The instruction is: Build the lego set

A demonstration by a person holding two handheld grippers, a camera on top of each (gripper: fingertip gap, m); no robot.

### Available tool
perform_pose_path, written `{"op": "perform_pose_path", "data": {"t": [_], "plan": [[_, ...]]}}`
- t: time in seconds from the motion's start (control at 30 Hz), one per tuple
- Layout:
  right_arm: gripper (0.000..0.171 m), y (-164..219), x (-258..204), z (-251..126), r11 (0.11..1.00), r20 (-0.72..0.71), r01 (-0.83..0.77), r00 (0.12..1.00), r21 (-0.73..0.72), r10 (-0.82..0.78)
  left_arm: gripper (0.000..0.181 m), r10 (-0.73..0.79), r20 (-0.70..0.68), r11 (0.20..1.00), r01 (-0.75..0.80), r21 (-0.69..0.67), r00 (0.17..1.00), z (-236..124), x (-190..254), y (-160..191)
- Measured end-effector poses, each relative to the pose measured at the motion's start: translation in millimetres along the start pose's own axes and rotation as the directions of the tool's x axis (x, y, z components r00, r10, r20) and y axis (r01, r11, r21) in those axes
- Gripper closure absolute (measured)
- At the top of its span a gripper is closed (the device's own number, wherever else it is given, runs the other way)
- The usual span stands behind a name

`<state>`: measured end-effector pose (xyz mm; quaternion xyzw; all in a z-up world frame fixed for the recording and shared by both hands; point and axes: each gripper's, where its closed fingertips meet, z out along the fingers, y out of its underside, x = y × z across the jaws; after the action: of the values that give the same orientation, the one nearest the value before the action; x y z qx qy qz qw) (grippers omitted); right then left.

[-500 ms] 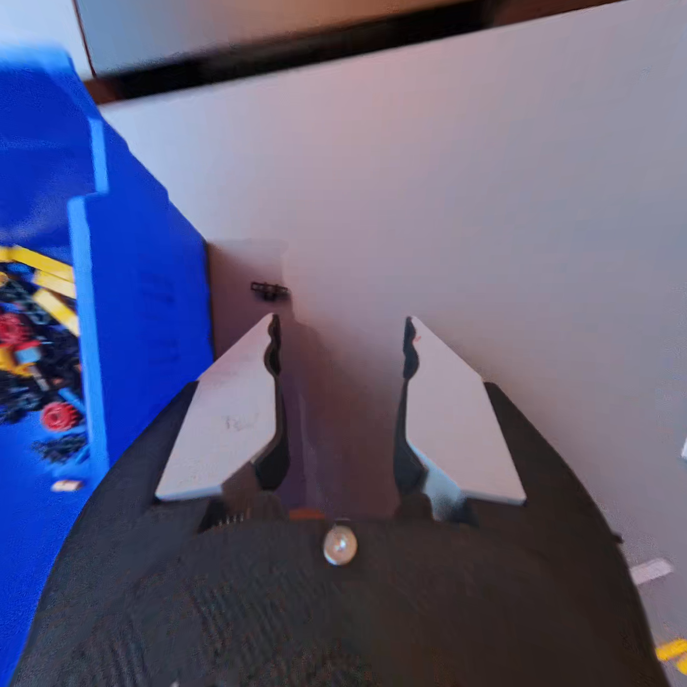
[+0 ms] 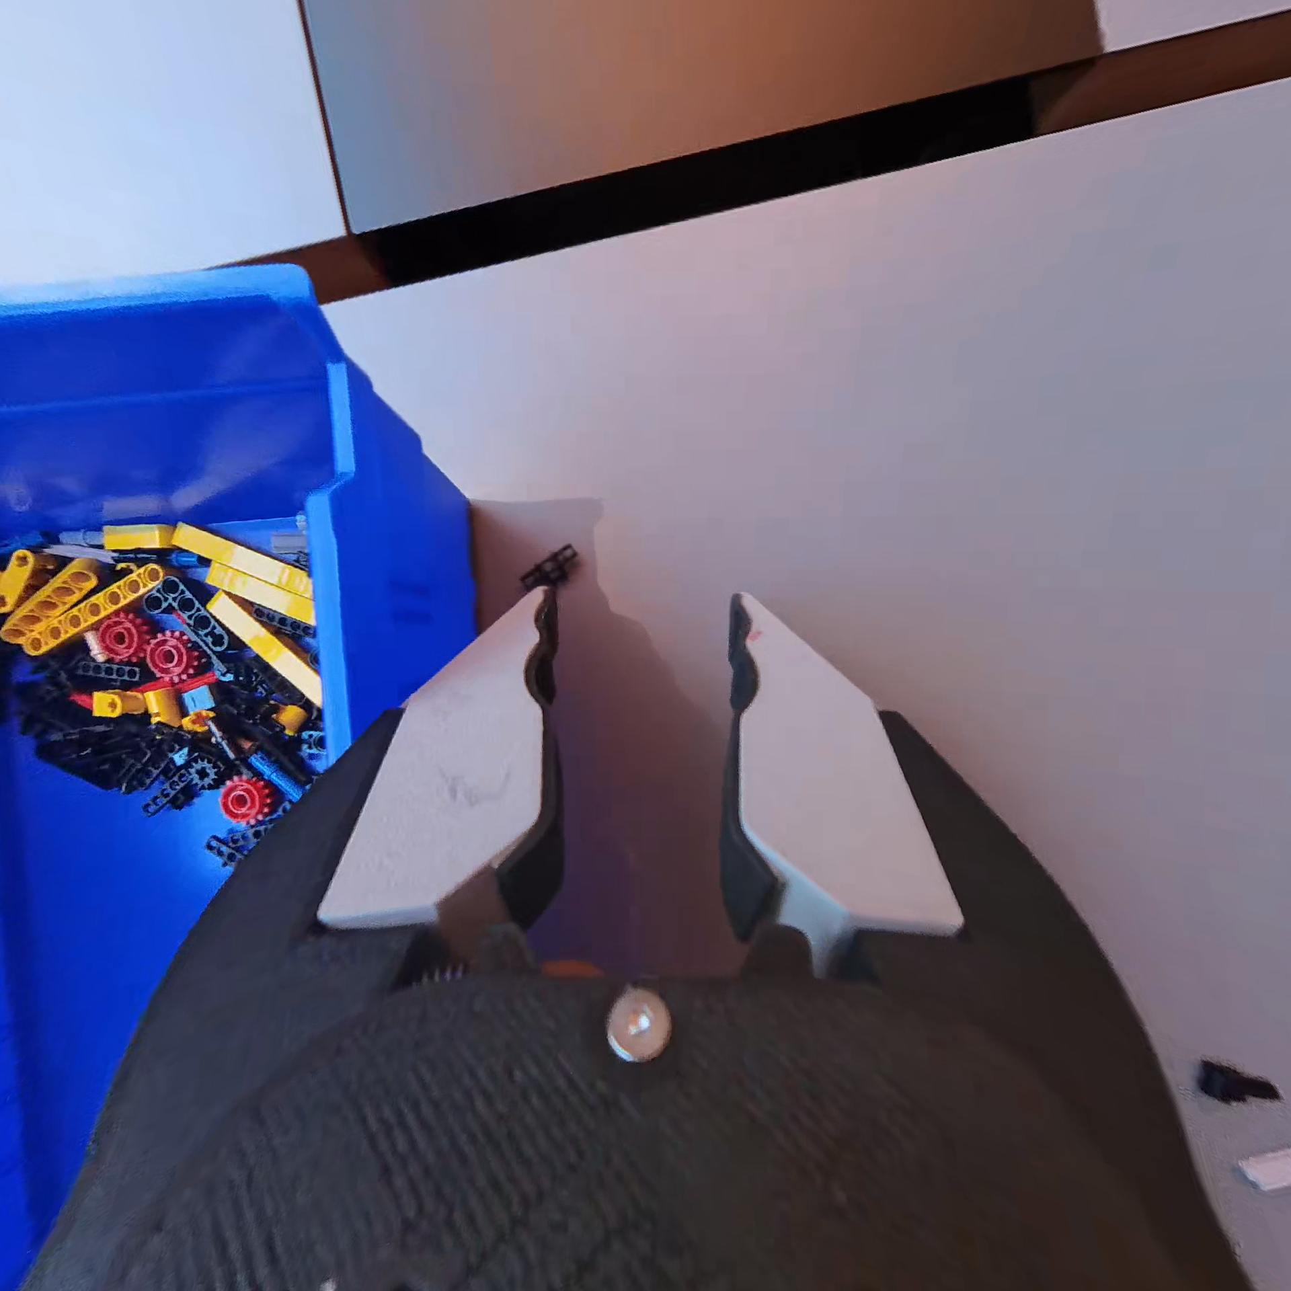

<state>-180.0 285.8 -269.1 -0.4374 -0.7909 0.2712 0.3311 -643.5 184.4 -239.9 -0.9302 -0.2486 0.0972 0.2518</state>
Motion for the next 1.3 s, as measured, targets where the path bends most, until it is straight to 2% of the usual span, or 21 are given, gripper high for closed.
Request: {"op": "perform_pose_path", "data": {"t": [0.1, 0.23, 0.4, 0.57, 0.63, 0.7, 0.9, 1.07, 1.2, 1.3], "plan": [[0.161, 0, -1, 0, 1.0, -0.002, 0.008, 1.0, -0.002, -0.008, 0.133, 0.002, 0.019, 0.999, -0.002, -0.036, 1.0, 7, -3, 3], [0.161, 0, 0, 0, 1.0, -0.004, 0.001, 1.0, -0.001, -0.001, 0.146, 0.004, 0.08, 0.996, 0.004, -0.088, 0.997, 20, -11, 4], [0.161, -1, 0, -1, 1.0, -0.006, 0.002, 1.0, 0.002, -0.002, 0.146, 0.061, 0.115, 0.984, -0.04, -0.175, 0.992, 28, -21, 4], [0.161, -2, -2, -1, 1.0, 0.001, 0.01, 1.0, 0.004, -0.01, 0.147, 0.059, 0.065, 0.957, -0.038, -0.287, 0.996, 32, -20, 9], [0.161, -2, -3, -1, 1.0, 0.0, 0.013, 1.0, 0.004, -0.013, 0.158, 0.046, 0.033, 0.948, -0.033, -0.318, 0.998, 33, -16, 10], [0.161, -2, -2, -2, 1.0, -0.002, 0.013, 1.0, 0.005, -0.013, 0.181, 0.042, 0.03, 0.939, -0.029, -0.343, 0.999, 33, -14, 13], [0.161, -6, -2, -5, 1.0, -0.009, 0.023, 1.0, 0.016, -0.022, 0.181, 0.157, 0.055, 0.922, -0.127, -0.365, 0.986, 29, -9, 20], [0.161, -6, -5, -4, 0.999, -0.009, 0.04, 0.999, 0.007, -0.04, 0.181, 0.122, 0.045, 0.955, -0.105, -0.277, 0.992, 23, 2, 7], [0.161, -7, -7, -4, 0.999, -0.01, 0.049, 0.999, 0.008, -0.049, 0.155, 0.072, 0.09, 0.978, -0.053, -0.203, 0.993, 21, -7, -16], [0.161, -7, -6, -5, 0.999, -0.015, 0.052, 0.999, 0.008, -0.052, 0.153, -0.005, 0.06, 0.976, 0.018, -0.215, 0.998, 31, -6, -20]]}}
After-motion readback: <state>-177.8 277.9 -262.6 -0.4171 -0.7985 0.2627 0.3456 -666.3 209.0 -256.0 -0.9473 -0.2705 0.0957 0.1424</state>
